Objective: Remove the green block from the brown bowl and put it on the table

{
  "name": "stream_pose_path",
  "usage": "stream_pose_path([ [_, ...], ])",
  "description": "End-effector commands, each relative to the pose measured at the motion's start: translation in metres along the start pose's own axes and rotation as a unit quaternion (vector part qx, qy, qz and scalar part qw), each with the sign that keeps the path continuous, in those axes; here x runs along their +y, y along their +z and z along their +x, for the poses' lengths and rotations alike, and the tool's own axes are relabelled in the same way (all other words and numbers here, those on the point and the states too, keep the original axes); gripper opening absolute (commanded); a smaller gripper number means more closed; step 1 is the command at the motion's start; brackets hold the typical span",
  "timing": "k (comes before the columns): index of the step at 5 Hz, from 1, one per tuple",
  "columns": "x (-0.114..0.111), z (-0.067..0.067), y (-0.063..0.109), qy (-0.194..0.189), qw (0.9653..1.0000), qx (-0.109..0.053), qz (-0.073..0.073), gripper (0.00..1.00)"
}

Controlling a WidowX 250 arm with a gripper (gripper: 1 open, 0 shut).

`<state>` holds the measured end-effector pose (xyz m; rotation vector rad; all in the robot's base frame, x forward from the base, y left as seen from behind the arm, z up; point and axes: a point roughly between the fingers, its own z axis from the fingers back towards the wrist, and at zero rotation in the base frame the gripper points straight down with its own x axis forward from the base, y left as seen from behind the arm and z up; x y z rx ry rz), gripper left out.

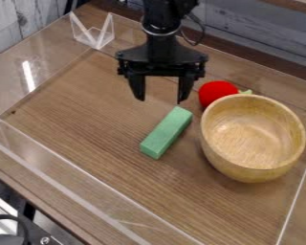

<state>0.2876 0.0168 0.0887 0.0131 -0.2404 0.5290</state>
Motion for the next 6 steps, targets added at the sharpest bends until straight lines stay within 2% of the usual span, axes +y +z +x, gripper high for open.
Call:
stream_pose_path([
  [1, -0.004, 0.008, 0.002, 0.01, 0.9998, -0.019, -0.003, 1.0],
  [2, 0.001, 0.012, 0.004, 0.054, 0.9982, -0.024, 0.01, 1.0],
  [3, 0.005, 0.016, 0.008, 0.091, 0.9952, -0.03, 0.021, 1.0],
  [4, 0.008, 0.019, 0.015, 0.128, 0.991, -0.032, 0.023, 1.0],
  [6, 0.005, 0.02, 0.025, 0.169, 0.985, -0.024, 0.027, 1.0],
])
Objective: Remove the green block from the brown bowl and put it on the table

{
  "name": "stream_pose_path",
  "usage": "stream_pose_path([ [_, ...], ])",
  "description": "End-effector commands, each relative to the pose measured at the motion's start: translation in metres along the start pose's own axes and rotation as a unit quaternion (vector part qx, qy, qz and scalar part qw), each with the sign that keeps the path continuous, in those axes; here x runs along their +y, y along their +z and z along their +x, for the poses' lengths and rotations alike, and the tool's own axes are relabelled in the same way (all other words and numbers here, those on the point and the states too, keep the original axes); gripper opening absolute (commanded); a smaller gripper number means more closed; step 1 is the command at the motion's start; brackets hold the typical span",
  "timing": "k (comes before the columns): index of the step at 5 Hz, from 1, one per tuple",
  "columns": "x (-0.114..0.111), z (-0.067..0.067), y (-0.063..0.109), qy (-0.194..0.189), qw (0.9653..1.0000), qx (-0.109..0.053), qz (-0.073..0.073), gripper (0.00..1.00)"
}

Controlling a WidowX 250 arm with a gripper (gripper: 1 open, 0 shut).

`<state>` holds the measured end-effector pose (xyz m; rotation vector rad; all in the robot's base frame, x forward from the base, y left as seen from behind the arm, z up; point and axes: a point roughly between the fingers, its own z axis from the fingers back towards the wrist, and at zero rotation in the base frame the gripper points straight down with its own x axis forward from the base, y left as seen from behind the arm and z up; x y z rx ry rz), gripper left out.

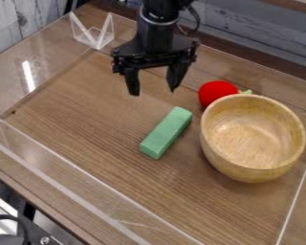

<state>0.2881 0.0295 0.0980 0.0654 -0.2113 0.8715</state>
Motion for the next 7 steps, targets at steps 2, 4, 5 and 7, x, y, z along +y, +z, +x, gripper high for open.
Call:
stream_pose_path([
  [2, 0.007, -0.005, 0.035, -0.056, 0.9981, -0.007, -0.024, 1.0],
  [4, 0.013, -0.011, 0.022, -0.121, 0.9918, 0.01, -0.038, 1.0],
  [5, 0.002, -0.008, 0.017, -0.128, 0.9907, 0.013, -0.043, 1.0],
  [7, -0.001, 0.003, -0.001, -0.143, 0.9884, 0.01, -0.05, 0.0],
])
